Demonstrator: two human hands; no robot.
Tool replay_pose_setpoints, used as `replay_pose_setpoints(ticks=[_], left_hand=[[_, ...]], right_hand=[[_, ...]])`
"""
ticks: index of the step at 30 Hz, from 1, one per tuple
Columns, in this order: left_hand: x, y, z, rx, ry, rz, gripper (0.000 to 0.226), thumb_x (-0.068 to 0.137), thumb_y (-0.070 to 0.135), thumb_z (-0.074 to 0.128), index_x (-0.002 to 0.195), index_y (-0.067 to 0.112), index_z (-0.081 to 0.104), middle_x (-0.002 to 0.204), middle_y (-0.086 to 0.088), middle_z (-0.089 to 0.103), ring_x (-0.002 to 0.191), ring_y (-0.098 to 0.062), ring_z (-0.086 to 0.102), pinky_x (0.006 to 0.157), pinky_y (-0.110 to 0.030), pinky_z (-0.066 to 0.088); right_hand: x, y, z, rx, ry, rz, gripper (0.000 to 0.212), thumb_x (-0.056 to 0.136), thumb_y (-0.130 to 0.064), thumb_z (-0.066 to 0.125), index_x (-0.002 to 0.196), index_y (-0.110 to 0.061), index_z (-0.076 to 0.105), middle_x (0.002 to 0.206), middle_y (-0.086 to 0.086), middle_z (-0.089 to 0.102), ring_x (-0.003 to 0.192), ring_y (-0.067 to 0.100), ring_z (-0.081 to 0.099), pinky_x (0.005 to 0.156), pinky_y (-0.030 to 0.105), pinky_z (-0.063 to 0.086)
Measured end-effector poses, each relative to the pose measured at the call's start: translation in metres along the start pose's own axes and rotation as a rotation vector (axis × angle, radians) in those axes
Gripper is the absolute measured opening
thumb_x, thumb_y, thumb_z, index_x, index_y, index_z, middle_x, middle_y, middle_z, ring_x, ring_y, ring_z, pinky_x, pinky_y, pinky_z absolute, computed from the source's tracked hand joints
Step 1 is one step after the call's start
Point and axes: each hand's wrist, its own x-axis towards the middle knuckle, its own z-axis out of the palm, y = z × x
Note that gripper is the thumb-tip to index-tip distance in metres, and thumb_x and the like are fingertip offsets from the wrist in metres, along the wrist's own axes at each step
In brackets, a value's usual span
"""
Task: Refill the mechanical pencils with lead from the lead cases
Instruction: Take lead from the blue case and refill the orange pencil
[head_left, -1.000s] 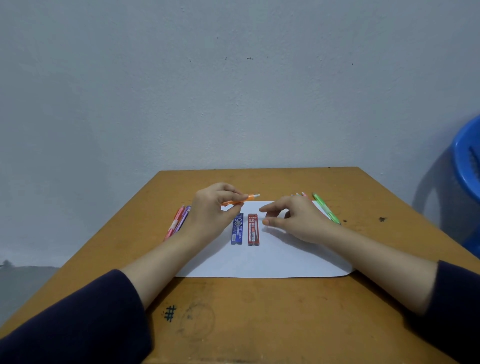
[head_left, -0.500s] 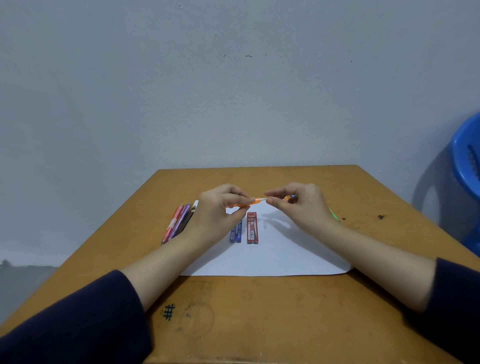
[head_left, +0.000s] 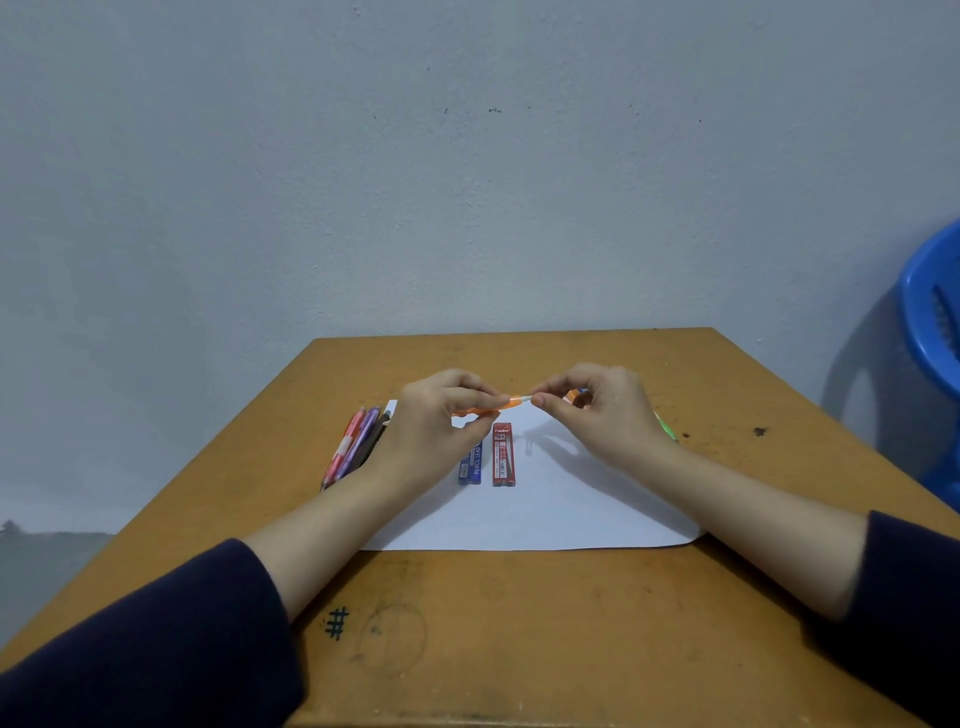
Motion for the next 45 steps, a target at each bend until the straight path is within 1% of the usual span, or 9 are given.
replay_pose_setpoints(ticks=[9,13,17,21,25,28,31,34,45], left_hand=[[0.0020,-0.0052,-0.0037,0.014,0.035,-0.053,0.020,0.076,0.000,0.075,0.093,0.010,0.077,0.088,0.004,0.068,0.085,-0.004,0.058,0.069,-0.007,0.046],[0.0019,-0.0073,-0.0041,0.027,0.048,-0.081,0.021,0.075,-0.001,0.076,0.092,0.010,0.077,0.088,0.003,0.069,0.078,-0.004,0.060,0.070,-0.008,0.048],[0.0024,-0.0051,-0.0046,0.040,0.033,-0.070,0.020,0.076,0.000,0.076,0.093,0.011,0.077,0.089,0.001,0.070,0.079,-0.004,0.059,0.070,-0.009,0.048],[0.0024,-0.0055,-0.0048,0.048,0.027,-0.068,0.019,0.076,0.002,0.076,0.093,0.011,0.077,0.090,0.003,0.069,0.079,-0.004,0.060,0.070,-0.010,0.049],[0.0023,-0.0062,-0.0048,0.054,0.017,-0.062,0.019,0.076,0.002,0.076,0.093,0.009,0.077,0.089,-0.003,0.071,0.079,-0.006,0.060,0.070,-0.006,0.047],[0.0018,-0.0048,-0.0055,0.047,0.012,-0.062,0.018,0.076,0.002,0.076,0.093,0.009,0.076,0.090,-0.003,0.071,0.079,-0.008,0.060,0.070,-0.006,0.047],[0.0021,-0.0051,-0.0053,0.052,0.008,-0.065,0.018,0.077,0.003,0.076,0.094,0.010,0.076,0.090,-0.002,0.071,0.080,-0.009,0.062,0.067,-0.010,0.048],[0.0014,-0.0053,-0.0046,0.055,0.007,-0.057,0.018,0.077,0.003,0.076,0.093,0.010,0.077,0.090,-0.002,0.071,0.079,-0.008,0.061,0.066,-0.010,0.048],[0.0014,-0.0039,-0.0038,0.050,0.000,-0.054,0.016,0.076,0.002,0.076,0.091,0.009,0.077,0.091,-0.003,0.071,0.080,-0.008,0.061,0.068,-0.008,0.047]], right_hand=[[0.0046,0.0041,-0.0047,0.029,0.045,0.080,0.017,0.084,-0.017,0.071,0.075,-0.031,0.070,0.071,-0.019,0.062,0.065,-0.001,0.055,0.059,0.008,0.039],[0.0054,0.0086,-0.0061,-0.008,0.014,0.125,0.024,0.084,-0.021,0.070,0.070,-0.039,0.066,0.073,-0.020,0.064,0.075,0.014,0.060,0.070,0.027,0.047],[0.0056,0.0082,-0.0047,-0.089,-0.076,0.119,0.011,0.086,-0.018,0.068,0.079,-0.026,0.072,0.073,-0.017,0.061,0.068,0.001,0.052,0.068,0.023,0.040],[0.0026,0.0051,-0.0056,-0.210,-0.248,0.057,0.011,0.089,-0.015,0.063,0.089,-0.016,0.074,0.082,-0.010,0.062,0.065,-0.009,0.045,0.065,0.005,0.031],[0.0009,0.0071,-0.0055,-0.267,-0.332,0.048,0.007,0.087,-0.019,0.067,0.085,-0.020,0.073,0.076,-0.020,0.056,0.066,-0.011,0.046,0.083,0.021,0.029],[0.0013,0.0069,-0.0045,-0.302,-0.368,0.021,0.008,0.087,-0.020,0.067,0.087,-0.019,0.075,0.069,-0.020,0.051,0.068,-0.012,0.045,0.084,0.019,0.025],[0.0005,0.0054,-0.0040,-0.297,-0.386,0.014,0.009,0.087,-0.018,0.067,0.090,-0.017,0.075,0.081,-0.017,0.059,0.076,-0.005,0.045,0.088,0.019,0.024],[-0.0012,0.0044,-0.0024,-0.285,-0.396,0.010,0.008,0.086,-0.017,0.067,0.089,-0.016,0.075,0.098,-0.003,0.067,0.090,0.005,0.048,0.078,0.016,0.022],[-0.0025,0.0002,-0.0024,-0.274,-0.398,0.042,0.009,0.086,-0.016,0.068,0.090,-0.015,0.076,0.100,-0.002,0.069,0.101,0.011,0.054,0.072,0.016,0.021]])
